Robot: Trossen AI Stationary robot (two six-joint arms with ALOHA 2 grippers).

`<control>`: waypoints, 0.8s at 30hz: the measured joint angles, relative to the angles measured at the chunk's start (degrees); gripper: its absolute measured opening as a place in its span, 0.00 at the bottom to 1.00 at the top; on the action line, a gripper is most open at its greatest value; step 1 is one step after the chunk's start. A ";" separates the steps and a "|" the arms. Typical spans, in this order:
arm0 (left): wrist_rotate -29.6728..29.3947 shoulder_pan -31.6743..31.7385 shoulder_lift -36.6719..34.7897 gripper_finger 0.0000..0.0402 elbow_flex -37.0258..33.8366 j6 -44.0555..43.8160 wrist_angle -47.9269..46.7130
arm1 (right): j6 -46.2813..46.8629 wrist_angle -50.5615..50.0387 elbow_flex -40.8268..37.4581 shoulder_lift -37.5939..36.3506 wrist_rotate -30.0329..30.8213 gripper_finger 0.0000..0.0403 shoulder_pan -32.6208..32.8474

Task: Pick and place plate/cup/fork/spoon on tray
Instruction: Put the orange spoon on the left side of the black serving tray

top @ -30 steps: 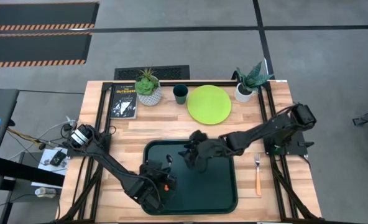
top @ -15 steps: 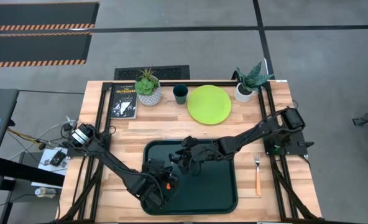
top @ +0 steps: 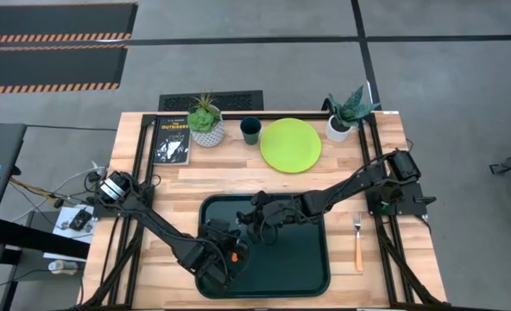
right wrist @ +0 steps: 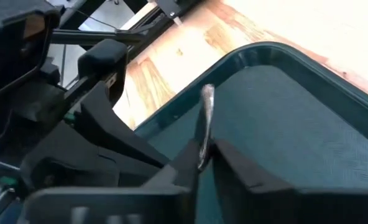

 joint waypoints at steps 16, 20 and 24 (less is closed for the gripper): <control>2.43 -2.27 -4.25 0.10 0.00 2.61 -9.68 | 1.00 -1.37 -0.10 -0.14 -1.63 0.02 -1.41; 1.77 -5.55 -6.90 0.24 0.00 -1.57 -17.21 | 1.19 -0.53 -0.01 -0.02 -2.61 0.01 -2.24; 3.63 -8.71 -7.71 0.38 0.00 -5.13 -24.11 | 2.02 -1.04 -0.02 -0.04 -5.11 0.01 -2.25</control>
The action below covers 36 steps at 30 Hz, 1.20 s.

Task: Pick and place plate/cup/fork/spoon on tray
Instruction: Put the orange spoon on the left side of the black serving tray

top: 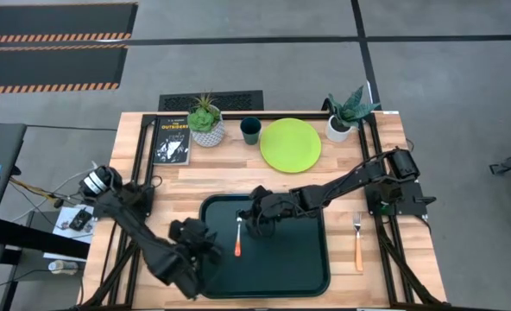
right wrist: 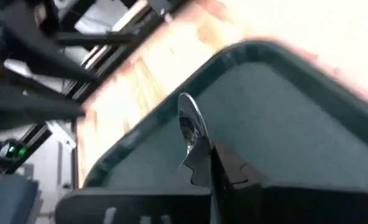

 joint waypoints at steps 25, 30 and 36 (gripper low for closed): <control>-0.38 -8.86 -3.33 0.51 -0.42 -18.28 -16.58 | 5.17 0.99 14.40 15.99 -3.42 0.01 2.57; -0.64 -8.84 -3.33 0.51 -0.42 -18.28 -16.56 | 3.96 -3.12 21.52 20.72 -3.97 0.01 1.83; -0.90 -8.73 -3.33 0.51 -0.42 -18.16 -16.56 | 4.18 -8.07 26.88 24.08 -4.82 0.01 1.48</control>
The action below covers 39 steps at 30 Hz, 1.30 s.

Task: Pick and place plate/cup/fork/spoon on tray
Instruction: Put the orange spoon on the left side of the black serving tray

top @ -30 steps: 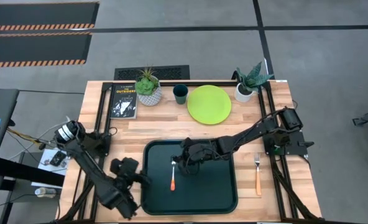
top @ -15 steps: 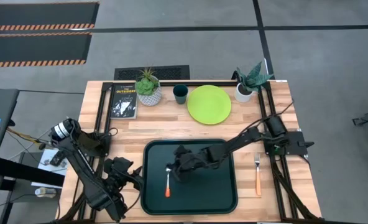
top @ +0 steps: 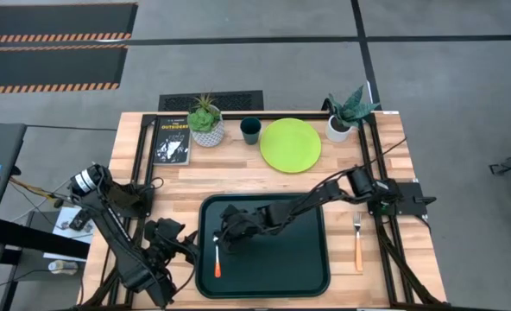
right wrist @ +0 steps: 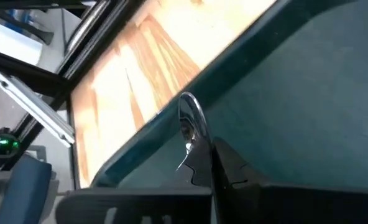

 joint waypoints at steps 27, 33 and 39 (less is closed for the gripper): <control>0.28 0.02 0.07 0.51 0.00 0.91 0.00 | 3.08 -18.28 0.16 -3.64 7.14 0.01 0.76; 0.27 0.00 0.09 0.51 0.00 1.30 -0.02 | 3.95 -18.99 -1.30 -5.51 7.69 0.01 0.85; 0.24 -0.28 0.20 0.51 0.00 1.26 0.01 | 12.44 -6.23 -11.82 -7.67 7.83 0.01 1.31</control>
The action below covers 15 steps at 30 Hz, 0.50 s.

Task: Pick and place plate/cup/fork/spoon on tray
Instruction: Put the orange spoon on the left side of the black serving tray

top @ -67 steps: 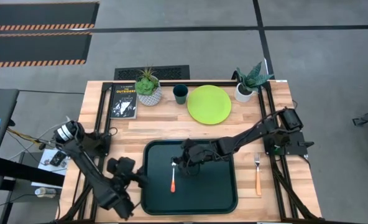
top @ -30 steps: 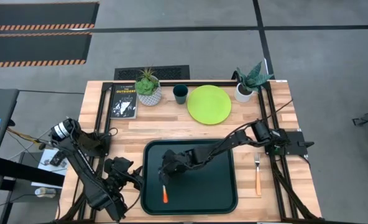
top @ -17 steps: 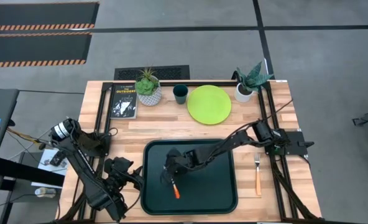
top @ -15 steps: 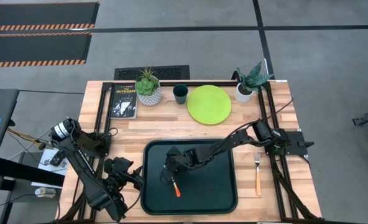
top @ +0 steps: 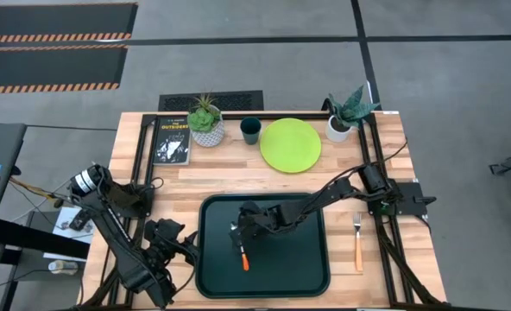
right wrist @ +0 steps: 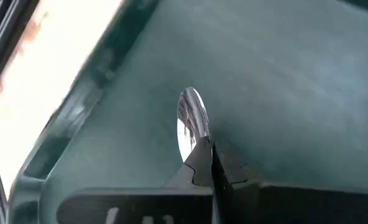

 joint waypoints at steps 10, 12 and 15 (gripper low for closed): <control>-0.38 0.07 0.00 0.51 0.00 -0.09 -0.02 | 7.21 9.65 -4.96 -2.86 9.97 0.00 3.25; -0.89 0.07 0.00 0.51 0.00 -0.30 0.00 | 9.40 7.05 -4.96 -2.86 12.16 0.00 3.87; -1.31 0.07 0.00 0.51 0.00 -0.35 -0.01 | 11.22 5.56 -4.96 -2.25 14.21 0.00 4.50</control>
